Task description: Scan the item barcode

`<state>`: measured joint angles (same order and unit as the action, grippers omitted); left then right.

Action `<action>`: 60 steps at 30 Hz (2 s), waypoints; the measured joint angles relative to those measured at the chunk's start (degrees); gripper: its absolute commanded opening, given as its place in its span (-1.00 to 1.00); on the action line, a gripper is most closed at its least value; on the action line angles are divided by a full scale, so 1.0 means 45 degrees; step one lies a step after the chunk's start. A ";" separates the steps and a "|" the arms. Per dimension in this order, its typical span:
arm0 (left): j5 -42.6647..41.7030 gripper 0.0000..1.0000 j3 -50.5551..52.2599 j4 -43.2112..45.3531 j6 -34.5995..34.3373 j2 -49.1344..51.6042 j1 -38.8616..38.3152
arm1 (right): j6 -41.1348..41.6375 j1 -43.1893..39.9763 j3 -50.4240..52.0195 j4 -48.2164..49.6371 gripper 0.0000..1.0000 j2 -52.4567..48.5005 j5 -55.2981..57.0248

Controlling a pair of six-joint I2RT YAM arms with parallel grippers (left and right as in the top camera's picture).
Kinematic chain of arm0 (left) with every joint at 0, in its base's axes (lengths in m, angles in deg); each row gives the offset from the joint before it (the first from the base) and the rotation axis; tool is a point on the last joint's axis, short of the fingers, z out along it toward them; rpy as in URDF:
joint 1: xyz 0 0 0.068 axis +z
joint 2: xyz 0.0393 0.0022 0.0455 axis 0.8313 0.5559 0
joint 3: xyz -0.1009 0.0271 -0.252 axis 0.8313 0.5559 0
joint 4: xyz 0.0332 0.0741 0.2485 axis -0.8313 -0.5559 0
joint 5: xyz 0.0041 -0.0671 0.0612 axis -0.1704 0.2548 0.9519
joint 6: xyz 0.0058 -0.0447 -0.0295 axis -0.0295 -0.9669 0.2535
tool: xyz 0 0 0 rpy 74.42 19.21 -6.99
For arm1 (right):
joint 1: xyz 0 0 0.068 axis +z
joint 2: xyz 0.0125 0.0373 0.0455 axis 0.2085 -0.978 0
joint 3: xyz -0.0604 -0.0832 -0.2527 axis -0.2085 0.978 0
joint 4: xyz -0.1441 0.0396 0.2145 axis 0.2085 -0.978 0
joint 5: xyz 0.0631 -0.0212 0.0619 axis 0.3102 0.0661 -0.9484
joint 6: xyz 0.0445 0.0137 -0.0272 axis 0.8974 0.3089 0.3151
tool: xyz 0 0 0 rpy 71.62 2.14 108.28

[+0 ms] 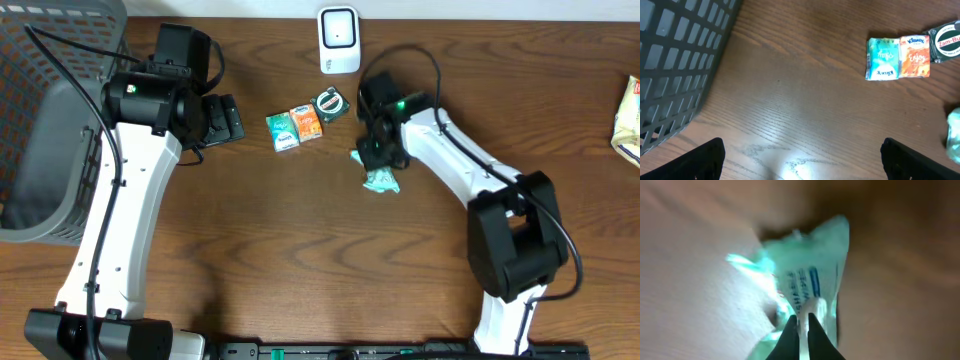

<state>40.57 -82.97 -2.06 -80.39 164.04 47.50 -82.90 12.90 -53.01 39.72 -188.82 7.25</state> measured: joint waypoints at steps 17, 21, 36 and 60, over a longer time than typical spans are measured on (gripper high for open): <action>0.0000 0.95 0.0000 0.0000 0.0000 -0.0005 0.0000 | 0.0053 0.0005 0.0359 -0.0199 0.85 0.1064 0.0083; 0.0000 0.95 0.0000 0.0005 0.0000 -0.0005 0.0000 | 0.0126 0.0005 0.1627 0.1078 0.67 0.1059 0.0005; 0.0000 0.95 0.0000 0.0000 0.0000 0.0000 0.0000 | 0.0447 0.0005 0.3803 0.3298 -0.98 0.1049 -0.0301; 0.0000 0.96 0.0000 0.0000 0.0000 0.0000 0.0000 | 0.0321 -0.0160 0.0641 0.6033 -0.56 0.0996 -0.0049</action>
<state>40.57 -82.97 -2.06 -80.39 164.04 47.50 -81.45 12.17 -50.13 66.86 -184.34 7.03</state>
